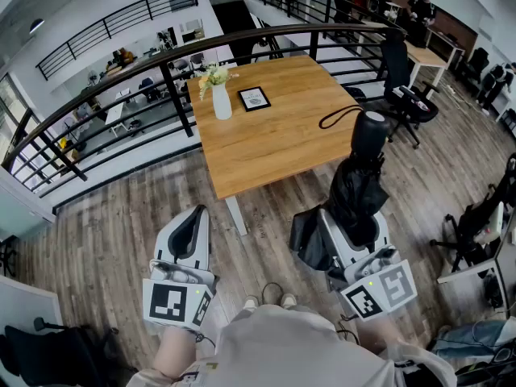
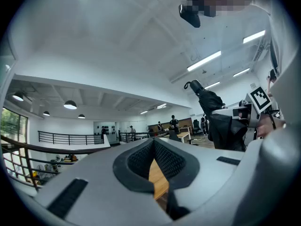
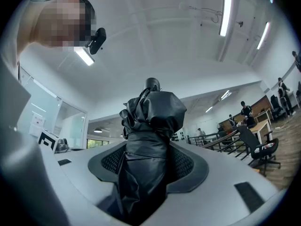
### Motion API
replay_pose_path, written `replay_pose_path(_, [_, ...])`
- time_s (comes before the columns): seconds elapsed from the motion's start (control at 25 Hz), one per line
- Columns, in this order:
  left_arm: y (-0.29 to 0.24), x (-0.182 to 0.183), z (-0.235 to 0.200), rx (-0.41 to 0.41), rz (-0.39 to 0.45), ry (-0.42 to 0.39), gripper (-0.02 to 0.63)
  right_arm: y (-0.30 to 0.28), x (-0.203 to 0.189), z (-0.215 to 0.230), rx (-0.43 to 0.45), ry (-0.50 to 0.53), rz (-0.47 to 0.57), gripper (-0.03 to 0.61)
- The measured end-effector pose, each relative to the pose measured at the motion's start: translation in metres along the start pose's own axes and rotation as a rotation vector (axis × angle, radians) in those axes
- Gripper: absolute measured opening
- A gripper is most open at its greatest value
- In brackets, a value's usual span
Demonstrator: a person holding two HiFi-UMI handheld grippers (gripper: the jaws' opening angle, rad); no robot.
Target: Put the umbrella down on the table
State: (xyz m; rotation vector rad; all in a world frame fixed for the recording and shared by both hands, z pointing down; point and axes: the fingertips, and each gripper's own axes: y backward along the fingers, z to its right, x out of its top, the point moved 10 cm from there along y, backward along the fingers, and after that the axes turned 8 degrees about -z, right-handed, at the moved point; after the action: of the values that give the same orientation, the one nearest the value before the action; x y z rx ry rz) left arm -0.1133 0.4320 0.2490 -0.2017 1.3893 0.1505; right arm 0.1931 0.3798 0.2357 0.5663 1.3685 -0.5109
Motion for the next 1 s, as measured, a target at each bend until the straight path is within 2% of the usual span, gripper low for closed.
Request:
replay_pose_path(0.24, [-0.019, 0.001, 0.015, -0.023, -0.007, 0.004, 0.017, 0.0, -0.003, 0.026, -0.004, -0.009, -0.016, 0.268])
replay_pose_path(0.64, [-0.063, 0.014, 0.054, -0.056, 0.004, -0.046, 0.017, 0.004, 0.001, 0.082, -0.024, 0.027, -0.041, 0.268])
replay_pose_path(0.8, [-0.077, 0.017, 0.075, -0.088, 0.035, -0.059, 0.017, 0.011, 0.0, 0.105, -0.028, 0.015, -0.04, 0.268])
replay_pose_path(1.0, [-0.098, 0.011, 0.1, -0.116, 0.024, -0.095, 0.017, 0.018, -0.009, 0.13, -0.044, 0.009, -0.051, 0.268])
